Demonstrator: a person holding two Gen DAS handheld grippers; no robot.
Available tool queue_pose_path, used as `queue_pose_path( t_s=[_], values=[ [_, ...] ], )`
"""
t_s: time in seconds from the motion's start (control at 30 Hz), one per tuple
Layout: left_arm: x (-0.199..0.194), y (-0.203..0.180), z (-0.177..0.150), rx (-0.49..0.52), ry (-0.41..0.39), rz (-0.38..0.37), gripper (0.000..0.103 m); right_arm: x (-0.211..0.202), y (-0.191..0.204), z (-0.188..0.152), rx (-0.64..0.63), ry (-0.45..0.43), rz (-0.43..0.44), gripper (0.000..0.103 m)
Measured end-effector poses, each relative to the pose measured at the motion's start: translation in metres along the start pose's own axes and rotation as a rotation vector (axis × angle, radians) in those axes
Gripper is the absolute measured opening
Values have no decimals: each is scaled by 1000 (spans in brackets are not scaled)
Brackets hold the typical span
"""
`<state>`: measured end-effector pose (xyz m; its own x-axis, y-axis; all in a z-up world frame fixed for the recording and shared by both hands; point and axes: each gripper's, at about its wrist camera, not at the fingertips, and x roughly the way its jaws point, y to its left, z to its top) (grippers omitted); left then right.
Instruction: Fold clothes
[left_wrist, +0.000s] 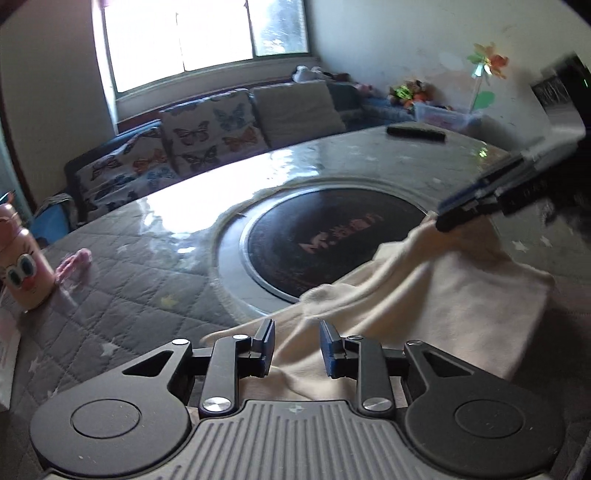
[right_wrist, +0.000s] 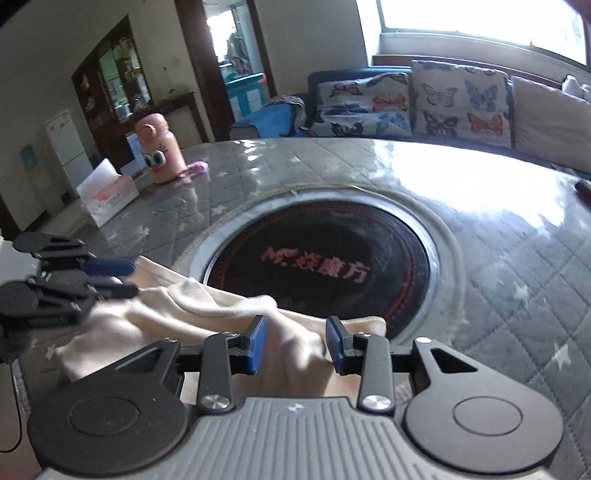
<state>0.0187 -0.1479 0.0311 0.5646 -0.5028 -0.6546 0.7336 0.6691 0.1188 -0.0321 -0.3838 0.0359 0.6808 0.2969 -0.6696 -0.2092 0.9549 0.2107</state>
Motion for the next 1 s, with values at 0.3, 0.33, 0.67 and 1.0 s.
queue_pose_path(
  t_s=[0.3, 0.33, 0.67, 1.0],
  values=[
    [17, 2, 0, 33, 45, -28, 29, 23, 10, 18, -41, 75, 43, 36],
    [18, 2, 0, 35, 47, -30, 29, 29, 12, 20, -49, 89, 42, 36],
    [18, -2, 0, 54, 21, 2, 2, 60, 25, 16, -75, 113, 15, 5],
    [24, -9, 11, 94, -20, 123, 2, 47, 27, 27, -76, -32, -24, 4]
  ],
)
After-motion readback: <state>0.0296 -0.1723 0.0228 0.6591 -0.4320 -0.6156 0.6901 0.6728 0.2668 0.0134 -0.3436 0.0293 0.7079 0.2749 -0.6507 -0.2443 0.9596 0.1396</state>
